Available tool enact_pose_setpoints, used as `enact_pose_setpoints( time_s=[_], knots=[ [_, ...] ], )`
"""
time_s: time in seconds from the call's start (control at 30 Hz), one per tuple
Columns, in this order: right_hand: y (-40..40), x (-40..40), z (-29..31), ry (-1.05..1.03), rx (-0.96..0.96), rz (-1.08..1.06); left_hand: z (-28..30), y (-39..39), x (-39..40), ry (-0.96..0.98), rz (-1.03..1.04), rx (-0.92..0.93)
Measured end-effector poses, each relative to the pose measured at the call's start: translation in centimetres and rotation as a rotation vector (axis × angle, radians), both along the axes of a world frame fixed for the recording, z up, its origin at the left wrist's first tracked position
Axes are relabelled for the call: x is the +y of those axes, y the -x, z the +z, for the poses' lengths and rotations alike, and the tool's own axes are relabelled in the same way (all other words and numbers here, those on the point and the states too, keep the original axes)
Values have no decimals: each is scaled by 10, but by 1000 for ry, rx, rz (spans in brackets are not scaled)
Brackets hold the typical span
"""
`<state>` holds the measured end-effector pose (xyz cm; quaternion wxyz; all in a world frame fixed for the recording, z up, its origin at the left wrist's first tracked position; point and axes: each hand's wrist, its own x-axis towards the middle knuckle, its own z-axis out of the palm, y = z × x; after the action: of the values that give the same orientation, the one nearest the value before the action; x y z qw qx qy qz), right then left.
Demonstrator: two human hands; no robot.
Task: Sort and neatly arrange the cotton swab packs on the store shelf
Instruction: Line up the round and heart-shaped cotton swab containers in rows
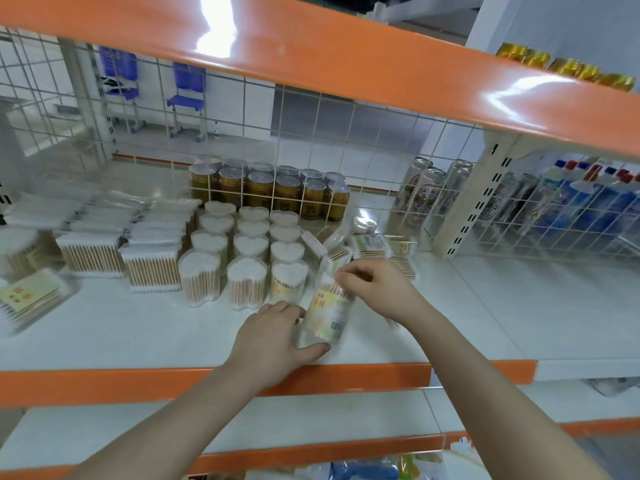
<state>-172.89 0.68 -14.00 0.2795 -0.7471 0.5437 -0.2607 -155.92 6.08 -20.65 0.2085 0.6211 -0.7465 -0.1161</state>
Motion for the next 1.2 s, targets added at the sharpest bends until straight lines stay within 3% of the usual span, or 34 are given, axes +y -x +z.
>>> enact_pose_setpoints(
  time_s=[0.4,0.73,0.9,1.07,1.2],
  knots=[
    [-21,-5,0,-17,-4,-53,4,-12,0,-46,-10,203],
    [-24,-6,-1,-30,-124,2,9,-18,-7,-1,35,86],
    [-17,-8,5,-122,-145,25,12,-15,-11,58,18,-61],
    [-10,-17,8,-126,-125,-31,16,-12,-18,111,-40,-116],
    [3,-31,27,-52,28,-73,21,-21,-27,276,-68,-105]
  ],
)
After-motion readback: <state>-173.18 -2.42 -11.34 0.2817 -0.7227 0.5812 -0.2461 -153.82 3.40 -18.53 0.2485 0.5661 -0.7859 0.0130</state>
